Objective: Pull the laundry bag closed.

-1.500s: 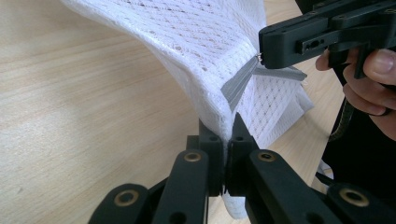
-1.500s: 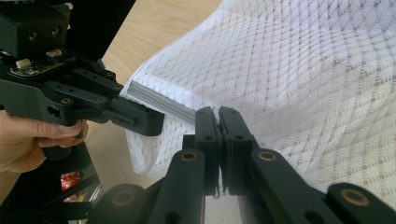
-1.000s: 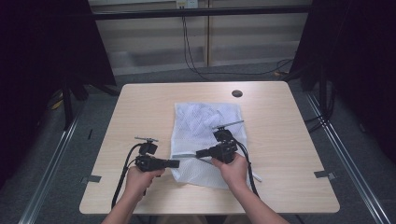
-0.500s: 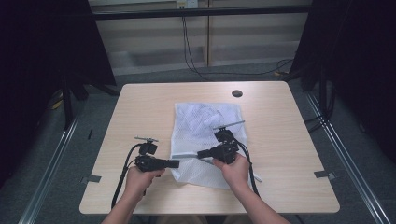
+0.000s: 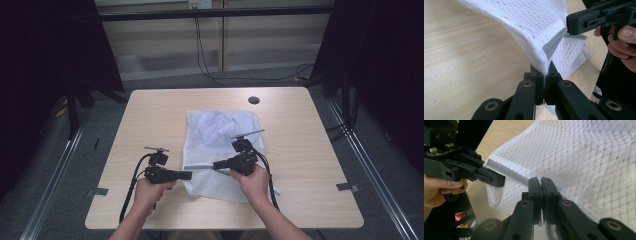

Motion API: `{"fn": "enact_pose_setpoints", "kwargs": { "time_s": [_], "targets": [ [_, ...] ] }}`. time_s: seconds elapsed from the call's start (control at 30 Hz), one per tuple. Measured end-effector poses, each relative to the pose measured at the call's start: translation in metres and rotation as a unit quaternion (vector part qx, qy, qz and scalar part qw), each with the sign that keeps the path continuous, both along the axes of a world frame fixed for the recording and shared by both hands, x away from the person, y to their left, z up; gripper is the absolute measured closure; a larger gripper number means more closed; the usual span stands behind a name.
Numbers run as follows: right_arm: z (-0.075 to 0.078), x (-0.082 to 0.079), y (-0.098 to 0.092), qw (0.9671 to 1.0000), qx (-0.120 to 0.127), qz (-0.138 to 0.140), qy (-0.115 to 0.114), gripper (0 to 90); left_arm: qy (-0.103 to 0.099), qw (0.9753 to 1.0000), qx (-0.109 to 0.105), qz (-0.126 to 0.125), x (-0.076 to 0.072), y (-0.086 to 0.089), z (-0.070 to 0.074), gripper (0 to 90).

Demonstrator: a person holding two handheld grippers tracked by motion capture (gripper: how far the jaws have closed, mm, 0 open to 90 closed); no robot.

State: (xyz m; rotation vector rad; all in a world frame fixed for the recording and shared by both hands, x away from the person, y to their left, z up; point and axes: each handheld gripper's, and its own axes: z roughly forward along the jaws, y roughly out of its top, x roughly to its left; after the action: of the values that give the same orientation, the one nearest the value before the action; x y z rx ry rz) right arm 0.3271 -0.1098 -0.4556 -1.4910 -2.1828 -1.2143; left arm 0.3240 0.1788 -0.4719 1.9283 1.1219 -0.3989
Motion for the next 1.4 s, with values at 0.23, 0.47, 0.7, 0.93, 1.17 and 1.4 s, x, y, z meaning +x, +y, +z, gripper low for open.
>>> {"fn": "enact_pose_setpoints", "kwargs": {
  "time_s": [0.23, 0.47, 0.7, 0.93, 1.17, 1.4],
  "targets": [
    [-0.001, 0.0, -0.004, 1.0, -0.006, -0.006, -0.001, 87.3, -0.001, 1.0, 0.001, 0.006, 0.0, 0.001, 0.0, 88.7],
    [-0.002, 0.0, -0.009, 1.0, 0.002, -0.009, 0.003, 87.3, -0.003, 1.0, 0.0, 0.001, 0.001, 0.001, 0.0, 88.7],
    [-0.002, 0.0, -0.01, 1.0, 0.003, -0.008, 0.003, 87.3, -0.006, 1.0, 0.004, 0.005, 0.0, 0.0, 0.0, 88.7],
    [-0.003, -0.001, -0.014, 0.9999, 0.0, -0.012, 0.008, 87.3, 0.001, 1.0, -0.002, 0.006, 0.0, 0.001, 0.001, 88.7],
    [-0.002, -0.001, -0.018, 0.9999, 0.002, -0.013, 0.003, 87.3, -0.001, 1.0, -0.003, 0.007, 0.0, 0.002, 0.001, 88.7],
    [-0.002, -0.002, -0.02, 0.9999, 0.002, -0.014, 0.004, 87.3, -0.001, 1.0, -0.002, 0.007, 0.0, 0.002, 0.001, 88.7]
  ]
}}
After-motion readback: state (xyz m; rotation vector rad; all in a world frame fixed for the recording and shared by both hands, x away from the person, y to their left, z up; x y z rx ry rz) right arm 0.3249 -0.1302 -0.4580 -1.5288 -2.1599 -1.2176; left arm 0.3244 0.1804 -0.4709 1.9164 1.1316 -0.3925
